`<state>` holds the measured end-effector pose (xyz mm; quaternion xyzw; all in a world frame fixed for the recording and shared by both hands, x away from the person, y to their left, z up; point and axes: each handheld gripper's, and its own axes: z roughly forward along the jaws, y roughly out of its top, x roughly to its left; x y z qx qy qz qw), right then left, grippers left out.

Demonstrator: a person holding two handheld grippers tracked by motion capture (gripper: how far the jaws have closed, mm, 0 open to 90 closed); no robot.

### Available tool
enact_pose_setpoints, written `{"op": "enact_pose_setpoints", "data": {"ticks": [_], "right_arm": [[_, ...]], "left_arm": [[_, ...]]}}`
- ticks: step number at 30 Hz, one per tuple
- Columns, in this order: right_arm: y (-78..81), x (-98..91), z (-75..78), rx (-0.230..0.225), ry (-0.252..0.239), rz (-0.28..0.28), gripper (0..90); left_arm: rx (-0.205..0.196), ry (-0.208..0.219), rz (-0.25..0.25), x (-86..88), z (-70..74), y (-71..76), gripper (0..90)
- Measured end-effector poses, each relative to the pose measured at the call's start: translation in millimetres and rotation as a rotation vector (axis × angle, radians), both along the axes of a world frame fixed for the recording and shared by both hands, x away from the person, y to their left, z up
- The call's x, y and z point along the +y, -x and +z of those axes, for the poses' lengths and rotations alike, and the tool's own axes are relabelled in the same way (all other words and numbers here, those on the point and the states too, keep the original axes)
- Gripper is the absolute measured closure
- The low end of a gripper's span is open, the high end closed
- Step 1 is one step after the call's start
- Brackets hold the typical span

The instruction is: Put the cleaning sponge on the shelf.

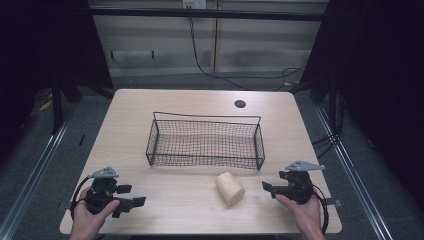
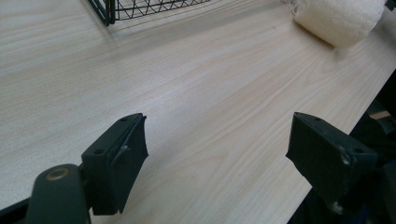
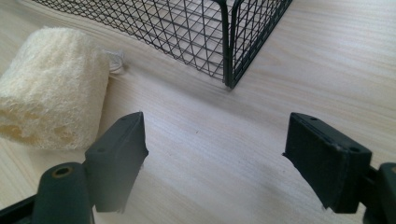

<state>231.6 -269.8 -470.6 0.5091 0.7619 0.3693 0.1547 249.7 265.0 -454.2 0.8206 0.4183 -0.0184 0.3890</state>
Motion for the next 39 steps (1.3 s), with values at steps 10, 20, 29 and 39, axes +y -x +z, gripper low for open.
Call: {"op": "enact_pose_setpoints", "data": {"ticks": [10, 20, 29, 39], "right_arm": [[7.2, -1.6, 8.8, -0.058, -0.077, -0.003, 34.0], [7.7, 7.5, 20.3, -0.014, -0.117, 0.046, 39.7], [6.5, 12.1, 28.3, 0.044, -0.110, 0.067, 39.3], [-0.5, 21.6, 38.2, 0.160, -0.141, 0.119, 25.7]], "left_arm": [[0.000, -0.002, -0.008, -0.4, 0.7, 0.4, 19.4], [0.000, 0.001, -0.003, -0.1, 0.4, 0.8, 19.4], [-0.001, 0.002, -0.003, 0.2, 0.6, 0.6, 19.4], [0.001, 0.000, 0.001, -0.2, -0.2, 0.2, 19.4]]}}
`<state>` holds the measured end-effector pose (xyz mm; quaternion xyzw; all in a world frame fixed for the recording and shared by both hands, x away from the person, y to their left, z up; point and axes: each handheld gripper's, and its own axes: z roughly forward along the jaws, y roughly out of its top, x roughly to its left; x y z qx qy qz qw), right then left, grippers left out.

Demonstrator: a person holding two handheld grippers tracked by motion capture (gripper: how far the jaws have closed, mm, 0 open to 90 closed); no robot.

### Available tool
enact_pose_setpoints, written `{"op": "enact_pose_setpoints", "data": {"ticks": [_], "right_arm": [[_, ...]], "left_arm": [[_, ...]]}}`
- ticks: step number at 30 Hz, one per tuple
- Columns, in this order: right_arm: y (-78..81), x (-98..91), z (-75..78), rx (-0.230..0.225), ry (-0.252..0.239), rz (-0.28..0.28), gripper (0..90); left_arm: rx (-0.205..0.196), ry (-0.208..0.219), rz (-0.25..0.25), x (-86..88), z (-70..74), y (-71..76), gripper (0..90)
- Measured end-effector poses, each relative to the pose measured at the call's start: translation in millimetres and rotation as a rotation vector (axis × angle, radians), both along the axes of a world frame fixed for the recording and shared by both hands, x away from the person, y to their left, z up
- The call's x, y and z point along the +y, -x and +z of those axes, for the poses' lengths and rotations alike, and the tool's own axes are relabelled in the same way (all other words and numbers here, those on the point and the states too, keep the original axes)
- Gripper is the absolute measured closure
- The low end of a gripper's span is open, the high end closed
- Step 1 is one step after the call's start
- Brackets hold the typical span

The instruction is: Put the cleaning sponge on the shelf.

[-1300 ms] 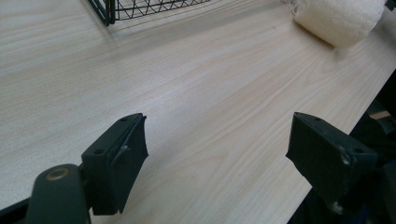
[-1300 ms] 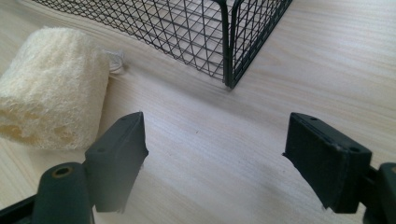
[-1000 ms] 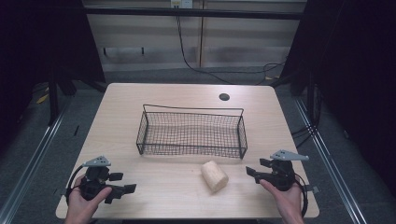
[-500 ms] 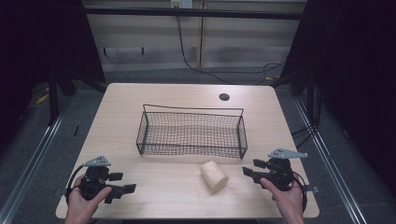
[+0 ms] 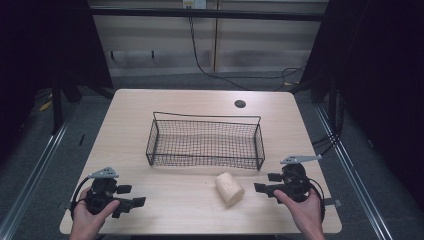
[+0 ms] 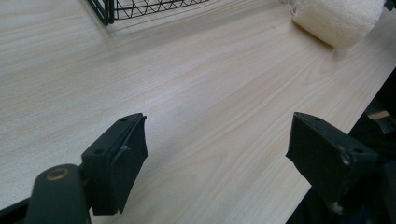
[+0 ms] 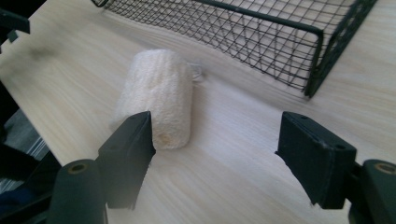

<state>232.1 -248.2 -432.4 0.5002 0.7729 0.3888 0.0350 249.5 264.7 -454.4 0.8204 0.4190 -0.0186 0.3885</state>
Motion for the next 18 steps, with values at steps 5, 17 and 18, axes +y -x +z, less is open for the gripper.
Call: {"op": "enact_pose_setpoints", "data": {"ticks": [5, 17, 18], "right_arm": [[-5.0, 9.4, 2.6, 0.054, 0.024, 0.029, 17.3], [-16.6, 30.5, 15.5, 0.127, 0.053, 0.097, 25.9], [-16.6, 30.5, 15.5, 0.127, 0.053, 0.097, 25.9]], "left_arm": [[0.001, -0.001, 0.003, 0.4, -0.1, 0.1, 19.4], [0.002, -0.001, 0.003, 0.6, -0.2, 0.0, 19.4], [0.002, -0.001, 0.003, 0.6, -0.2, 0.0, 19.4]]}}
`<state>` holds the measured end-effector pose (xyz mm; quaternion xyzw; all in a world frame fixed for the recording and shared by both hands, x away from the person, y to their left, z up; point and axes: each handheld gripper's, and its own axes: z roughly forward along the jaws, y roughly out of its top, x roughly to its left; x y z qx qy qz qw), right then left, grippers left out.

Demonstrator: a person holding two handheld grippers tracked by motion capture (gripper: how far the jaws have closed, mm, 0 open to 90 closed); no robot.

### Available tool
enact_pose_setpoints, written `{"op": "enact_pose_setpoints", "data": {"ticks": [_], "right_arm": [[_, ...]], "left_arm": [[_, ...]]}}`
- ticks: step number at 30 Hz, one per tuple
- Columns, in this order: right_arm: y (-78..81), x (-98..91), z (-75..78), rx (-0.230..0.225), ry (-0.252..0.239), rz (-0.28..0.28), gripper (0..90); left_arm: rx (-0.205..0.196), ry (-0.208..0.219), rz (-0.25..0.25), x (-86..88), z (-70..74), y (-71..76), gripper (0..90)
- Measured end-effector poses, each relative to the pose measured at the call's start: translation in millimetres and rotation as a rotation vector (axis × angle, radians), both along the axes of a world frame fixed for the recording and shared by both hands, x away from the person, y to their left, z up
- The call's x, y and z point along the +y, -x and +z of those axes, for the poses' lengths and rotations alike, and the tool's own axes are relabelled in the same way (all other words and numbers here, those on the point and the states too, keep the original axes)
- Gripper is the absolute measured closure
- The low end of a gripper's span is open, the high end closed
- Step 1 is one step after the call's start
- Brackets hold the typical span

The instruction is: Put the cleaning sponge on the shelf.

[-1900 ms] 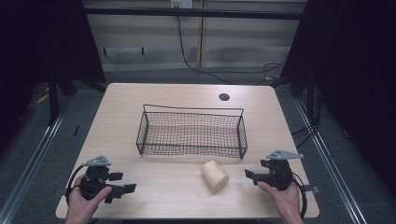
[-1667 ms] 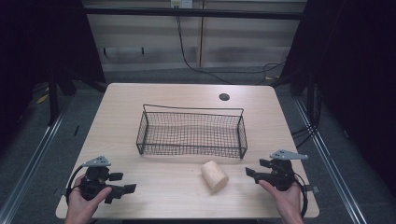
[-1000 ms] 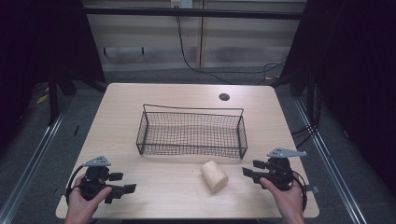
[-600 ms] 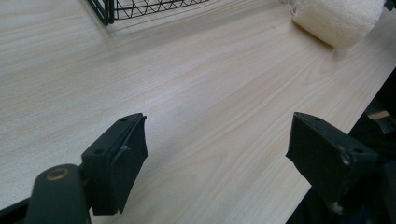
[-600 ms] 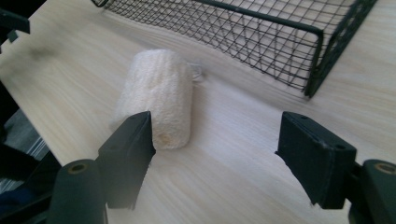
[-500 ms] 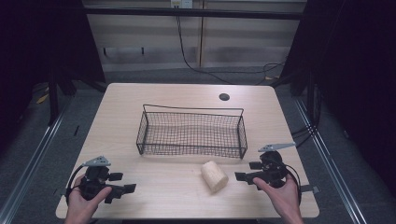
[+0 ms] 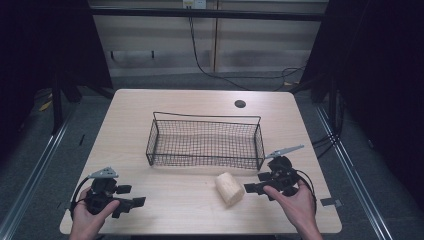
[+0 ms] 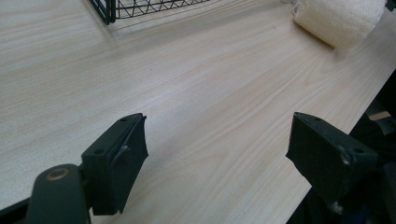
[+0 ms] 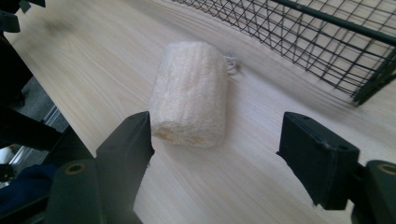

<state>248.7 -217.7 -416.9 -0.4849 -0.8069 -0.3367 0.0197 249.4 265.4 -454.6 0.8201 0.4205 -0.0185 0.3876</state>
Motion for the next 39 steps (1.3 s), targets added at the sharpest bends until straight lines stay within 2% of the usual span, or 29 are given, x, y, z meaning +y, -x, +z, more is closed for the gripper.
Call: {"op": "enact_pose_setpoints", "data": {"ticks": [6, 7, 9, 14, 15, 20, 21, 23, 25, 37, 39], "right_arm": [[-7.2, 12.3, 1.2, 0.023, 0.004, 0.019, 25.9], [-8.8, 15.5, 0.5, 0.043, 0.008, 0.029, 24.6], [-10.3, 17.6, -0.4, 0.055, 0.011, 0.027, 21.8], [-13.7, 20.0, 0.2, 0.072, 0.002, 0.026, 22.2], [-15.2, 23.3, 1.6, 0.089, 0.026, 0.036, 22.3], [-21.0, 32.0, 3.4, 0.110, 0.039, 0.064, 22.2], [-23.9, 36.8, 4.2, 0.135, 0.050, 0.076, 22.2], [-25.5, 38.8, 4.0, 0.148, 0.047, 0.080, 22.1], [-29.1, 42.9, 2.4, 0.165, 0.065, 0.091, 21.7], [-40.7, 55.9, -4.9, 0.242, 0.128, 0.108, 21.5], [-45.3, 58.8, -6.9, 0.277, 0.149, 0.115, 20.9]], "left_arm": [[0.002, 0.000, -0.006, -0.9, -0.2, -1.3, 19.4], [0.001, -0.001, -0.002, -1.6, -0.6, -1.2, 19.4], [-0.001, -0.002, -0.004, -1.3, -0.5, -1.3, 19.4], [0.001, -0.001, -0.004, -1.6, -0.2, -1.5, 19.4], [-0.001, -0.001, -0.005, -2.1, -0.2, -1.7, 19.4], [0.001, -0.002, -0.005, -0.8, -0.6, -1.7, 19.4], [0.001, 0.000, -0.003, -0.6, -0.4, -1.7, 19.4], [0.001, -0.002, -0.005, -0.7, -0.4, -1.7, 19.4], [0.001, 0.000, -0.005, -1.7, -0.4, -1.4, 19.4], [0.001, 0.001, -0.009, -2.6, -0.5, -2.5, 19.4], [0.000, -0.001, -0.009, -2.1, -0.5, -2.9, 19.4]]}}
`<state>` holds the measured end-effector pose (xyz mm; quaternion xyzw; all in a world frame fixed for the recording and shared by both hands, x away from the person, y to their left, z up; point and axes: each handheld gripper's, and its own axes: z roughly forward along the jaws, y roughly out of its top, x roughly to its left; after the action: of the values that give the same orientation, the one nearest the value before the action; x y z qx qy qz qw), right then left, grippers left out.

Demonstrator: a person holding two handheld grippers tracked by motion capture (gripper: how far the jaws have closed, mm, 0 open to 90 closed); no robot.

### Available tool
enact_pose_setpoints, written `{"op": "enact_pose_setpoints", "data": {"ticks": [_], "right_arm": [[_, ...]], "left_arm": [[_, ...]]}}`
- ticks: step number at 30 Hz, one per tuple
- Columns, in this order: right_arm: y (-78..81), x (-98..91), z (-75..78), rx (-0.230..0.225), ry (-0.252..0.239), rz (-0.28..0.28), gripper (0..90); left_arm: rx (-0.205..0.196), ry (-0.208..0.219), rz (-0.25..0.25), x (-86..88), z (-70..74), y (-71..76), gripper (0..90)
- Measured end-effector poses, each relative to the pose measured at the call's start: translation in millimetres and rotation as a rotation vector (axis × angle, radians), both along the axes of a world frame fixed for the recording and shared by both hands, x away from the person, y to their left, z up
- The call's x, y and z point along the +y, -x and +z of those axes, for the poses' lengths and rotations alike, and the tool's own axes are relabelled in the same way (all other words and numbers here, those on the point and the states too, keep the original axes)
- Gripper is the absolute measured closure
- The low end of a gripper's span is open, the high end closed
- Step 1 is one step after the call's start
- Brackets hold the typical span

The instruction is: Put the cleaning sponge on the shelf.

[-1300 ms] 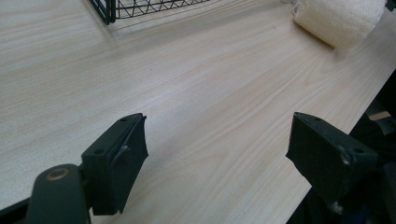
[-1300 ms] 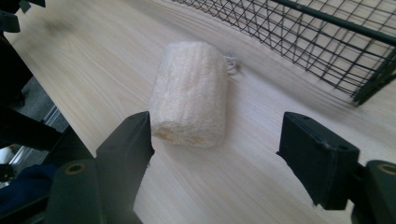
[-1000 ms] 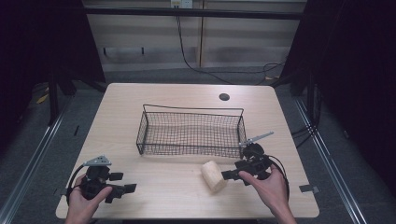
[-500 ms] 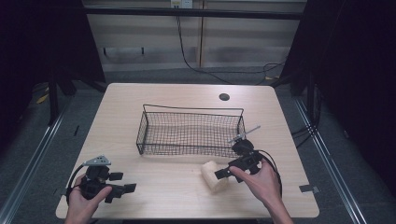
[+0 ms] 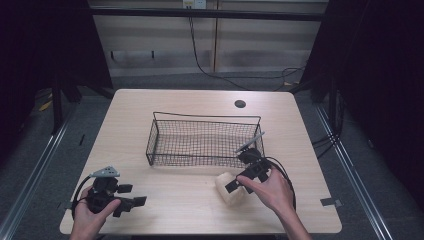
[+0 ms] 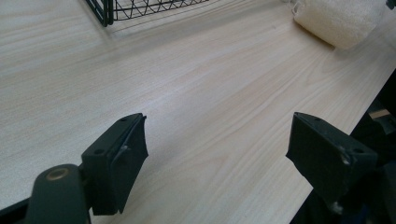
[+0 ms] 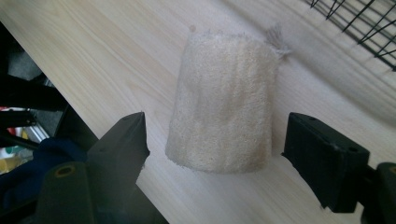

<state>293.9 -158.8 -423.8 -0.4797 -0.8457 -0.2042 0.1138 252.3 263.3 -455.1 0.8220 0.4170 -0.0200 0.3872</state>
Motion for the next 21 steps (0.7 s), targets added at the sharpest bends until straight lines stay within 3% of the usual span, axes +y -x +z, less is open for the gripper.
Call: {"op": "enact_pose_setpoints", "data": {"ticks": [9, 21], "right_arm": [[-8.3, 13.0, -4.5, 0.047, 0.066, 0.028, 19.6], [-15.7, 21.7, -17.5, 0.088, 0.103, 0.038, 19.1]], "left_arm": [[0.003, 0.002, -0.001, 0.8, -0.1, 0.1, 19.4], [0.008, 0.000, -0.007, 0.3, 0.0, -0.1, 19.2]]}}
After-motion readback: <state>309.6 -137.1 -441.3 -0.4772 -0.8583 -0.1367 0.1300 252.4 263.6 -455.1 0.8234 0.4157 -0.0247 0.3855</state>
